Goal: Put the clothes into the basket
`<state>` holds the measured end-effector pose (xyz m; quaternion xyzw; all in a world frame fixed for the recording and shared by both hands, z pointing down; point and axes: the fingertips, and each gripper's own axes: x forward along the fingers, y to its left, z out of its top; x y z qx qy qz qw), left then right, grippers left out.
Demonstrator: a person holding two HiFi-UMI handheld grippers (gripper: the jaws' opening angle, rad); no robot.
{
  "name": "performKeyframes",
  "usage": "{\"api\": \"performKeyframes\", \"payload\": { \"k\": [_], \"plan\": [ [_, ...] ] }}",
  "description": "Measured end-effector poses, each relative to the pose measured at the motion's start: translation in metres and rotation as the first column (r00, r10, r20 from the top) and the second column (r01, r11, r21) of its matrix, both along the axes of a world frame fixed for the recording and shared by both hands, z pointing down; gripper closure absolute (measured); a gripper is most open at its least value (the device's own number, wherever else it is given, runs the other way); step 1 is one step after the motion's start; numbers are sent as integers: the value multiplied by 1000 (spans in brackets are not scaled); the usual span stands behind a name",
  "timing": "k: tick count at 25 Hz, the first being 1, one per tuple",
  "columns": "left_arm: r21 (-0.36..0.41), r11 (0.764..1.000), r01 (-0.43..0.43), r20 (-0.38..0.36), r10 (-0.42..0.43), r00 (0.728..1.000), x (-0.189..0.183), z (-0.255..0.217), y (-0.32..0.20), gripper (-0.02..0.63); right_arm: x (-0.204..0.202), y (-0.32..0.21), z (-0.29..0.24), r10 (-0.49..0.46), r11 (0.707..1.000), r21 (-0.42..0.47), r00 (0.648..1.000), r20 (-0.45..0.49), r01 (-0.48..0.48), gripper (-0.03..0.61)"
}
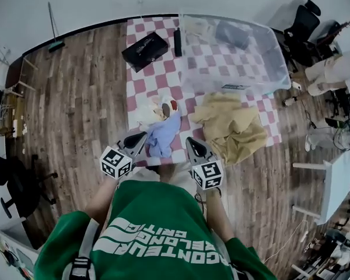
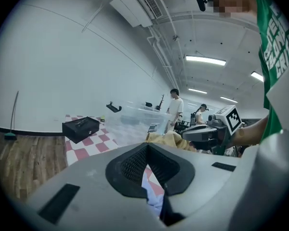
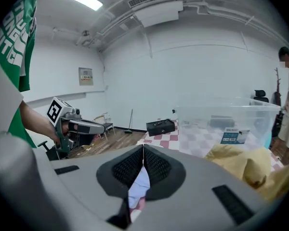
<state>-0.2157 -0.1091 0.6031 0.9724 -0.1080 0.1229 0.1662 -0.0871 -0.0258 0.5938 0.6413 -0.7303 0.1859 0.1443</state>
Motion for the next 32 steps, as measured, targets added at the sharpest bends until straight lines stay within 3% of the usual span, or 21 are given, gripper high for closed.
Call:
{"api": "performKeyframes", "payload": {
  "k": [6,11,19,21,22,23,24,27,32],
  "plan": [
    [0,988,154,1,-154,988,7,-1,-14,611,9,-36,4,-190,982,-17,982,-4,190,569],
    [-4,971,238,14,-238,971,18,0,-15,611,23,-52,6,-284,958,-33,959,3,284,569],
    [-29,954,299,72,-296,952,24,36,-16,611,16,-66,47,-379,917,-120,924,45,381,566],
    [-53,952,300,97,-294,951,26,55,-18,609,12,-72,68,-409,896,-168,911,52,412,536],
    [-63,952,299,116,-291,950,27,66,-19,591,11,-76,79,-425,883,-193,903,57,428,460],
    [-72,952,296,139,-284,949,29,77,-20,529,9,-80,89,-439,871,-216,897,59,440,412],
    [-80,953,292,166,-276,947,30,88,-21,470,9,-84,99,-448,863,-233,892,58,449,404],
    [-88,956,280,244,-252,936,31,118,-24,390,10,-98,122,-466,847,-266,883,47,461,344],
    [-37,970,239,345,-212,914,33,157,-30,266,11,-112,160,-506,806,-340,862,25,483,235]
  ]
}}
